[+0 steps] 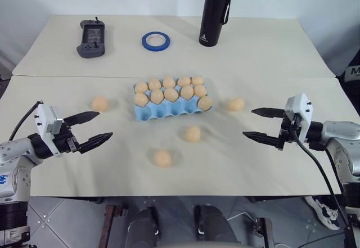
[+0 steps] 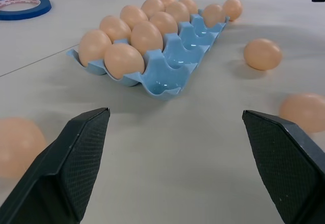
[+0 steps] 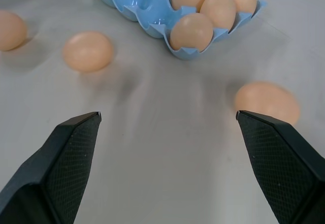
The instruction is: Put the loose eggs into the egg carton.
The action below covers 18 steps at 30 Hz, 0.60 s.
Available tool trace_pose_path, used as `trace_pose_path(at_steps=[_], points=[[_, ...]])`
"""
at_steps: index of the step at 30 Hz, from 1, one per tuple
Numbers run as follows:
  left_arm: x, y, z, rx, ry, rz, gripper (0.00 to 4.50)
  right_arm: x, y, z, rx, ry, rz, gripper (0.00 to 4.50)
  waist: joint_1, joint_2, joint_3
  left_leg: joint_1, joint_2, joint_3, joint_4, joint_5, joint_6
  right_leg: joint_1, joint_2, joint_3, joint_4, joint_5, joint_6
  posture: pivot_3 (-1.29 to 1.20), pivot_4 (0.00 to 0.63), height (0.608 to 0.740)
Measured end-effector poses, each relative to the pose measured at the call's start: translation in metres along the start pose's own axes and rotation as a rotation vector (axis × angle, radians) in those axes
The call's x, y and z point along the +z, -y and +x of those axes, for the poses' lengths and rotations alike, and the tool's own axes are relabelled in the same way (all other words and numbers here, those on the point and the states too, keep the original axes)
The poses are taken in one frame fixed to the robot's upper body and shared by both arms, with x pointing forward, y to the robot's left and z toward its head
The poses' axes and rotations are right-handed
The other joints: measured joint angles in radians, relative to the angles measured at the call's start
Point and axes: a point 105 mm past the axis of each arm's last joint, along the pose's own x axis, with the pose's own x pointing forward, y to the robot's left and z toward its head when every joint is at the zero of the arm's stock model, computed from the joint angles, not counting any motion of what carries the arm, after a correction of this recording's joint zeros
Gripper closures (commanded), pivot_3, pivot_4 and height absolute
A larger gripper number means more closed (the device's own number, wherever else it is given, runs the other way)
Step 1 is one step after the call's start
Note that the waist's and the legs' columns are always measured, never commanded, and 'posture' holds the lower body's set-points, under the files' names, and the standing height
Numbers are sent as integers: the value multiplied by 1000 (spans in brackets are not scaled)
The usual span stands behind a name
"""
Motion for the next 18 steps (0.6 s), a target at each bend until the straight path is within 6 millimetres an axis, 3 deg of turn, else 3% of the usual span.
trace_pose_path(at_steps=[9, 18], points=[[5, -10, 4, 71, -3, -6, 44, 2, 1, 3, -15, 13, -4, 0, 1, 0, 0, 0, 0, 0, 0, 0, 0, 0, 0, 0, 0, 0, 0, 0, 150, 740], [3, -3, 6, 4, -5, -34, 44, 10, 8, 9, -59, 39, -9, 0, 1, 0, 0, 0, 0, 0, 0, 0, 0, 0, 0, 0, 0, 0, 0, 0, 150, 740]])
